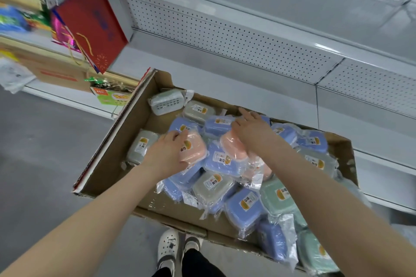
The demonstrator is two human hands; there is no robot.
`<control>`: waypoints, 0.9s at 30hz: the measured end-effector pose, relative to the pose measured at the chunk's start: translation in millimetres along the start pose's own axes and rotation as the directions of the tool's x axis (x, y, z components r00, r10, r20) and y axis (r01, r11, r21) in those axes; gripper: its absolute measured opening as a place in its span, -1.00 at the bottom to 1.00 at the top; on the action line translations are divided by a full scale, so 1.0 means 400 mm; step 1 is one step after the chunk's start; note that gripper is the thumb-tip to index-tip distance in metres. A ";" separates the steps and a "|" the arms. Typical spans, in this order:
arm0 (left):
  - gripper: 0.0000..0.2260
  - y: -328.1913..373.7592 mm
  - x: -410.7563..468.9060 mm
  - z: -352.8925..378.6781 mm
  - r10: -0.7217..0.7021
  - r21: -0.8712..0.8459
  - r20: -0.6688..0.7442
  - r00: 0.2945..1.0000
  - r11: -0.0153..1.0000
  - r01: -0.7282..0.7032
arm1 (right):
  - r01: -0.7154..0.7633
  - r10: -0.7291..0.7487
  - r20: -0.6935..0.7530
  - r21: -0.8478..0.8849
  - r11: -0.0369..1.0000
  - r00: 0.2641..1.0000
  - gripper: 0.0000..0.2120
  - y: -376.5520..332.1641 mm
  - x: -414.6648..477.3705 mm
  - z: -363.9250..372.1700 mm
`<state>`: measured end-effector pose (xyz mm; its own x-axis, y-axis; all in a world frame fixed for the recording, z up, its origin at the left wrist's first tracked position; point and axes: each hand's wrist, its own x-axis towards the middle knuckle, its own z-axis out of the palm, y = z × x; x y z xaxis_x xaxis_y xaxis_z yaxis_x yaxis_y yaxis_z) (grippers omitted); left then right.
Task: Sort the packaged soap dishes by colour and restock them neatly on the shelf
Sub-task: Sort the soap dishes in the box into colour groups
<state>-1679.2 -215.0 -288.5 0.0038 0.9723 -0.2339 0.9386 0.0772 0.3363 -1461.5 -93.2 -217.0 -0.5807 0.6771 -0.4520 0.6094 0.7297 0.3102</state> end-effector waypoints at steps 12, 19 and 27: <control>-0.25 0.129 0.007 -0.102 0.280 0.054 -0.089 0.956 0.960 -0.276 | -0.479 0.661 -0.150 0.574 0.664 0.735 -0.21 0.045 -0.290 0.095; -0.25 0.406 0.040 -0.151 0.488 0.090 -0.110 0.866 0.872 -0.481 | -0.572 0.856 -0.202 0.668 0.476 0.476 -0.19 0.105 -0.542 0.195; -0.18 0.896 0.033 -0.047 0.716 0.127 -0.082 0.693 0.697 -0.706 | -0.672 0.949 -0.197 0.671 0.314 0.246 -0.21 0.263 -0.938 0.406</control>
<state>-1349.3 -170.2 -154.1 0.6468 0.7470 0.1534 0.6952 -0.6603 0.2841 -1092.0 -286.0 -150.8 0.3288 0.8781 0.3476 0.9436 -0.2900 -0.1599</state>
